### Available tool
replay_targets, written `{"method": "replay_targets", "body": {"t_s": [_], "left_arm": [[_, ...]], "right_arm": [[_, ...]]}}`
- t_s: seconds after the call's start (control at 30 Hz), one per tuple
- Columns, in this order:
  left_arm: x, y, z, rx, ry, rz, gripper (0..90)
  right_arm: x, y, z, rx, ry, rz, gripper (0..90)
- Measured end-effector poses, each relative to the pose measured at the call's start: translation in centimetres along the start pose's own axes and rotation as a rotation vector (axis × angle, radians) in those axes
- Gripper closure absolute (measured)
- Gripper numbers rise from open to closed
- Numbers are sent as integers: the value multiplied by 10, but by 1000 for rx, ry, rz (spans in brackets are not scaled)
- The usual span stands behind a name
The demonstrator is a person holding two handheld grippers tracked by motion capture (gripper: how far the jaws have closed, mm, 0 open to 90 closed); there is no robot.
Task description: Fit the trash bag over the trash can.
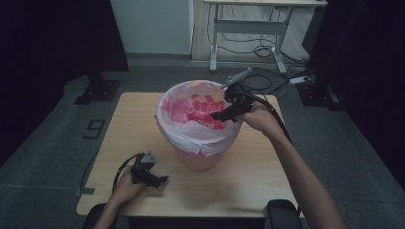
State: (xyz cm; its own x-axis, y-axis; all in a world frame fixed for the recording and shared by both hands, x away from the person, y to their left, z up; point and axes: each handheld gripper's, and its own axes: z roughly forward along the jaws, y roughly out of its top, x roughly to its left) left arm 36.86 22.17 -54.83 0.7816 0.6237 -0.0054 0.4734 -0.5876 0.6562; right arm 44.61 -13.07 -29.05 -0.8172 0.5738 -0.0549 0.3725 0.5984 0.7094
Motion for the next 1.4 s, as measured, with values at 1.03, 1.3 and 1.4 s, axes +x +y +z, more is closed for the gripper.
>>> {"method": "replay_targets", "body": {"t_s": [1.03,1.3,1.4], "left_arm": [[-1,0,0,0,4,-4,0],[-1,0,0,1,4,-4,0],[-1,0,0,1,3,-5,0]], "right_arm": [[-30,-71,-50,-98,-66,108,117],[-35,-90,-57,-105,-93,122,117],[-37,-102,-59,-102,-105,141,117]]}}
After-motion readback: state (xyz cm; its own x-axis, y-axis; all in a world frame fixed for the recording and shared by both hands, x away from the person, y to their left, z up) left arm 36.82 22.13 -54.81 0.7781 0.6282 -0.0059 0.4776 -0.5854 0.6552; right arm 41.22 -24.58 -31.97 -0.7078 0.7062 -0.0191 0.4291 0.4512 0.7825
